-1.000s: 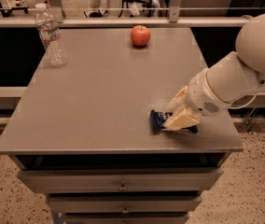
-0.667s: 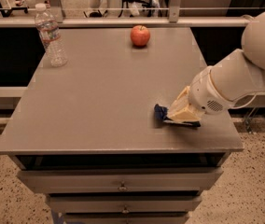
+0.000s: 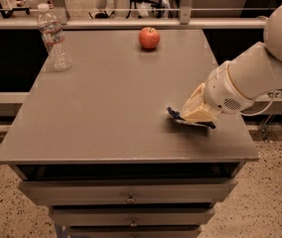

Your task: Move rxbar blueberry near apple

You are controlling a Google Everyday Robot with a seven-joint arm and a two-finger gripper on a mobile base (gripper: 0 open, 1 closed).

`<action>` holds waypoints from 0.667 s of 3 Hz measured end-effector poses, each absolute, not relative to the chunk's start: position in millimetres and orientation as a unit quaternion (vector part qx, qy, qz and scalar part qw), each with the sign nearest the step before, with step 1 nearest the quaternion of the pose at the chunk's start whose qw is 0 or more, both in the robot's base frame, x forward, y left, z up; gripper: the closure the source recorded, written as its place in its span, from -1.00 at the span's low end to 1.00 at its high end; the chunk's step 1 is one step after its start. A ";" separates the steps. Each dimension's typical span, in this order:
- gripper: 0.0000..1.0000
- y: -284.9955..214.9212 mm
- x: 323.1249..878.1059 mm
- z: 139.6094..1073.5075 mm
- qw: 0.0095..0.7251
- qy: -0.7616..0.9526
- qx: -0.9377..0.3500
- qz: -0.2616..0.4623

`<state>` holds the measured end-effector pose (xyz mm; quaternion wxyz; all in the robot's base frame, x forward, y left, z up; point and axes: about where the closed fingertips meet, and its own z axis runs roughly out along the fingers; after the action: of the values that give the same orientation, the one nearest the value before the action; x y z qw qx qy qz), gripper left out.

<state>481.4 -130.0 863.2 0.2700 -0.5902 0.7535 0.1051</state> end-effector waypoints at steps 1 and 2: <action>1.00 -137.4 501.9 890.8 0.299 0.739 -0.599 0.071; 1.00 -137.4 501.9 890.8 0.299 0.739 -0.599 0.071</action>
Offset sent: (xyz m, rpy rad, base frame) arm 0.0164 -0.0064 0.0209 -0.0166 -0.0746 0.0045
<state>501.9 -137.4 890.8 0.2994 -0.5993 0.7391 0.0706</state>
